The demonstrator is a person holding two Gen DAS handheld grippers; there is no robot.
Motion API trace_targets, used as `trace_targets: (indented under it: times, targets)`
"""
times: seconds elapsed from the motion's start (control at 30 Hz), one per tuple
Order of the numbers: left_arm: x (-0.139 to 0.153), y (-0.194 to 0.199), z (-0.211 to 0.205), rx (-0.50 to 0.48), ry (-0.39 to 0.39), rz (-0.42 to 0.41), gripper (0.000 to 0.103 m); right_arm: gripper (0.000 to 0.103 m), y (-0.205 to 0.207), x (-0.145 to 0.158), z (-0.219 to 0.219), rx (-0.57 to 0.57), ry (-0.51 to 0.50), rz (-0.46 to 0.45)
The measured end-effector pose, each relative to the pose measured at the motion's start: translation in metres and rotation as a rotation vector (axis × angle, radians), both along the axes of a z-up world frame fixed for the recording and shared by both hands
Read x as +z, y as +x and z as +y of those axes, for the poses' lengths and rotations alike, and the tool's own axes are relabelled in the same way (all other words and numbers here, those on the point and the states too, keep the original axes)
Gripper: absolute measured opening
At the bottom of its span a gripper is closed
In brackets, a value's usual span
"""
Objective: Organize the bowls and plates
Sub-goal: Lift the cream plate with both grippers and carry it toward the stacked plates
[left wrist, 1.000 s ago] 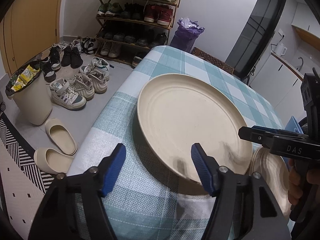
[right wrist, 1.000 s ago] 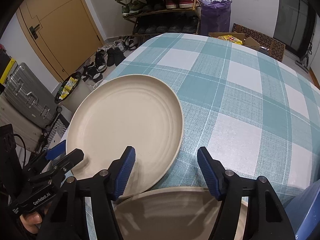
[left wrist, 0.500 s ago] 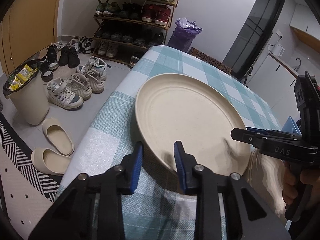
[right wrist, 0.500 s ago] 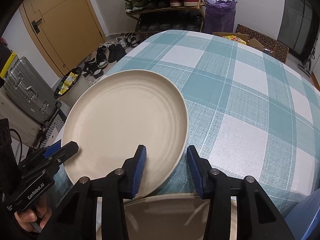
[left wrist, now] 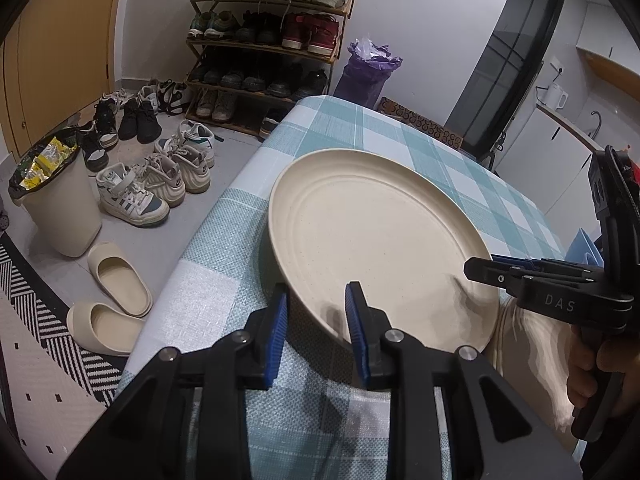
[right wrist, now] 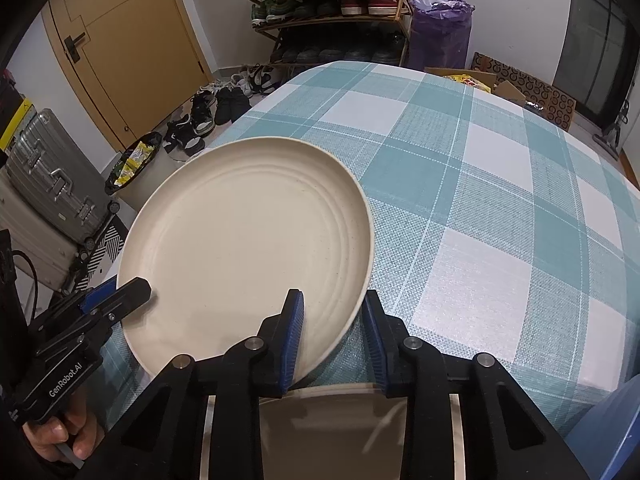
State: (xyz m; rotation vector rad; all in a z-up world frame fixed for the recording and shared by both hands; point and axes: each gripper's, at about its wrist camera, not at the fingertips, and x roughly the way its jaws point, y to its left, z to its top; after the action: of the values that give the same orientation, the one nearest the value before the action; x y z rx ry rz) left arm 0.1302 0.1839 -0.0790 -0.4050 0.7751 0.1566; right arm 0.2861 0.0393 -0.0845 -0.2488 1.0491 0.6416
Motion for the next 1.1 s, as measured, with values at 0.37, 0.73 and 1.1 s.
trace_targets:
  times: [0.37, 0.73, 1.1]
  targets:
    - [0.006, -0.003, 0.0, 0.004, 0.017, -0.017, 0.026, 0.028, -0.005, 0.009, -0.003, 0.0, 0.017, -0.034]
    - [0.018, -0.008, -0.002, 0.002, 0.022, -0.047, 0.026, 0.028, -0.014, 0.021, -0.007, 0.001, 0.028, -0.061]
    - [0.031, -0.013, -0.01, -0.018, 0.038, -0.075, 0.026, 0.028, -0.026, 0.038, -0.018, -0.013, 0.037, -0.091]
